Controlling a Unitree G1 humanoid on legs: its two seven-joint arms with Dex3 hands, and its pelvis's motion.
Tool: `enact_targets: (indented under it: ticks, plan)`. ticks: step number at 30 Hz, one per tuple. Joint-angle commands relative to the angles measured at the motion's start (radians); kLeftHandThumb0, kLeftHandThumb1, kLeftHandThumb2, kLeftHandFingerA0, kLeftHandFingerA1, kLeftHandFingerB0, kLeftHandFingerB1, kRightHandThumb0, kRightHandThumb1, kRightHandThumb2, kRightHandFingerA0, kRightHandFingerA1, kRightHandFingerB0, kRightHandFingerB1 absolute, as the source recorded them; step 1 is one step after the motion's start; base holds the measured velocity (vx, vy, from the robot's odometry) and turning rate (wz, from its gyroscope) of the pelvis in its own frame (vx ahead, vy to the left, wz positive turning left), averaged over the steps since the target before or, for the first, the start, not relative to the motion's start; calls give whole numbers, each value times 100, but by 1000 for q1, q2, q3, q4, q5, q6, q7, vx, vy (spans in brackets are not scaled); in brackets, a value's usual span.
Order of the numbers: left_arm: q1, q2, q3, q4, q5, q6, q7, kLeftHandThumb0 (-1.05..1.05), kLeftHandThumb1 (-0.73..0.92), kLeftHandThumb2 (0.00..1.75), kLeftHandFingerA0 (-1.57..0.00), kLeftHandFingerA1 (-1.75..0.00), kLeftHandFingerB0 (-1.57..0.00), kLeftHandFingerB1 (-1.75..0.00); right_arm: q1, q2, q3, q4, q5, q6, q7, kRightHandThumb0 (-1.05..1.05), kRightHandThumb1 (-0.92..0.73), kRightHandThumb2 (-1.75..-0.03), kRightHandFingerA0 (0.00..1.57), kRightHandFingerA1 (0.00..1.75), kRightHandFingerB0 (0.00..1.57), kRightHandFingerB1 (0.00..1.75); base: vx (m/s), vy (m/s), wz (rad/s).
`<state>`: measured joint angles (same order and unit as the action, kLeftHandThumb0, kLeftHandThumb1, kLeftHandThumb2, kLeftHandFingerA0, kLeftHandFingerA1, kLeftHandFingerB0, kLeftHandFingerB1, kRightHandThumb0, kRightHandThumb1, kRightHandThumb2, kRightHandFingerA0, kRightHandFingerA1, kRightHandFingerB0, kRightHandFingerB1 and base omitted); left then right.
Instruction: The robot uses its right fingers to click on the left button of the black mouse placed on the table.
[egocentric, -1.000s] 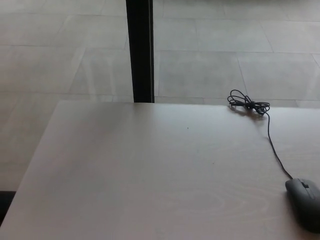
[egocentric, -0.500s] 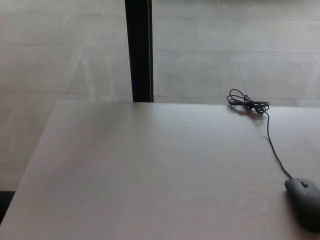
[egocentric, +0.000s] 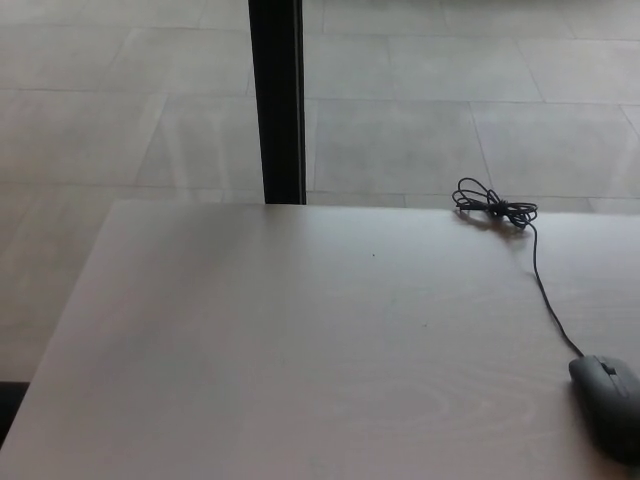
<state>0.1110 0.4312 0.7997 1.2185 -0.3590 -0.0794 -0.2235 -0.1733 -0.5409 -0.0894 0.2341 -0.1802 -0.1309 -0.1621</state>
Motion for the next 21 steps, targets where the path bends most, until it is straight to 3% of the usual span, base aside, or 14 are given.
enact_targets:
  ticks: [1,5,6,7,8,9,10,11,12,13,15,16,17,21]
  plan:
    - [-2,46,0,1,-33,-8,-4,-79,92,73,-54,-58,-41,-44,63,-135,209,-100,-399,42,42,-93,-91,-68,35,46,37,34,0,0,0]
    - [-2,48,-10,0,-23,-6,6,-79,92,74,-56,-57,-42,-43,54,-149,266,-81,-446,53,45,-94,-92,-70,32,45,34,34,0,0,0]
    - [-3,50,-13,0,-20,-12,0,-82,92,76,-55,-60,-40,-45,47,-148,291,-70,-466,61,49,-93,-76,-118,30,53,23,44,0,0,0]
    - [-3,51,-15,0,-18,-14,-2,-82,92,76,-55,-60,-40,-45,44,-149,303,-65,-475,65,50,-93,-76,-118,30,53,23,44,0,0,0]
    - [-5,52,-15,0,-18,-14,2,-80,92,75,-57,-60,-43,-45,40,-152,317,-56,-498,62,35,-93,-92,-71,35,42,36,33,0,0,0]
    - [-7,52,-16,1,-16,-15,9,-80,92,75,-57,-60,-43,-45,33,-157,340,-43,-532,58,10,-93,-92,-71,35,42,36,33,0,0,0]
    - [-14,54,3,7,-38,0,1,-77,76,111,-48,-64,-38,-55,26,-158,364,-34,-550,70,22,-93,-92,-72,32,44,34,33,0,0,0]
    - [-14,52,6,8,-40,-5,0,-85,80,86,-51,-61,-39,-48,23,-161,375,-34,-561,81,30,-92,-77,-121,32,54,24,44,0,0,0]
    - [-14,50,6,8,-41,-7,-1,-85,80,86,-51,-61,-39,-48,23,-166,382,-36,-565,88,32,-92,-77,-121,32,54,24,44,0,0,0]
    - [-12,48,4,7,-39,-8,-1,-77,76,112,-49,-65,-36,-54,25,-167,390,-46,-570,100,37,-94,-92,-71,33,42,34,32,0,0,0]
    - [-13,50,-5,9,-29,-5,14,-83,79,87,-54,-60,-40,-49,13,-170,417,-27,-599,97,13,-95,-92,-72,36,43,39,34,0,0,0]
    - [-12,50,-3,11,-31,-5,6,-83,81,84,-53,-60,-39,-47,9,-169,425,-17,-607,98,1,-92,-77,-121,29,52,38,49,0,0,0]
    - [-12,51,-4,10,-30,-9,2,-85,81,87,-53,-61,-39,-48,3,-168,434,-6,-613,99,-7,-95,-92,-73,34,44,41,34,0,0,0]
    - [-9,51,-9,1,-25,-11,4,-82,92,74,-58,-57,-42,-43,-25,-183,465,20,-648,106,-13,-98,-92,-78,34,41,41,35,0,0,0]
